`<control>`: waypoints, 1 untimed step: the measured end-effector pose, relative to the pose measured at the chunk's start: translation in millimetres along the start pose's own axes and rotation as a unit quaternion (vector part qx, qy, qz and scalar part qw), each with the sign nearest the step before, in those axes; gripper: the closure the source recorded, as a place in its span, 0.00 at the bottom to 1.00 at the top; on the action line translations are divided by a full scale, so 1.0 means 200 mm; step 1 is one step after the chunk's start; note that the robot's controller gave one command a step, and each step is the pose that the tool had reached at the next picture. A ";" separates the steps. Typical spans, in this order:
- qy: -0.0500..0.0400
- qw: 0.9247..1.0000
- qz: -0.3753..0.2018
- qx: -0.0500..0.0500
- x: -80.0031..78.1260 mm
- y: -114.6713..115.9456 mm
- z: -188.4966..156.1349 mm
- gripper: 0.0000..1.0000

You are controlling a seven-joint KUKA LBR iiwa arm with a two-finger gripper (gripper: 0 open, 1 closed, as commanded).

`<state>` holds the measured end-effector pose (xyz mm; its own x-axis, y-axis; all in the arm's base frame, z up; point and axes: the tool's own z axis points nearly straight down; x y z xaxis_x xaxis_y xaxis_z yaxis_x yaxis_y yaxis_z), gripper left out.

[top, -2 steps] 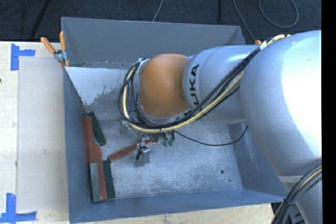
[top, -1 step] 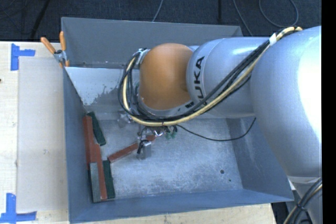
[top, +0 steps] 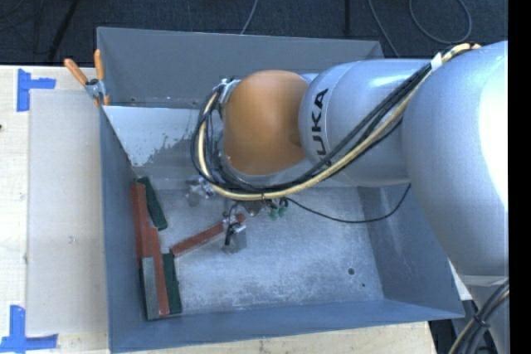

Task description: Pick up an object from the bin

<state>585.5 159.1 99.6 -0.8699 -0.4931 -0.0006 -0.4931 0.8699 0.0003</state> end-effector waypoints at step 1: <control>0.001 0.999 -0.052 -0.001 -0.05 0.05 0.16 0.00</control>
Offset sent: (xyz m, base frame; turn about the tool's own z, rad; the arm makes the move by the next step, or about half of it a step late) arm 0.0040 0.0131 -0.0296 -0.1054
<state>589.1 172.4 68.5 -0.8145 -0.5802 0.0014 -0.5802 0.8145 0.0015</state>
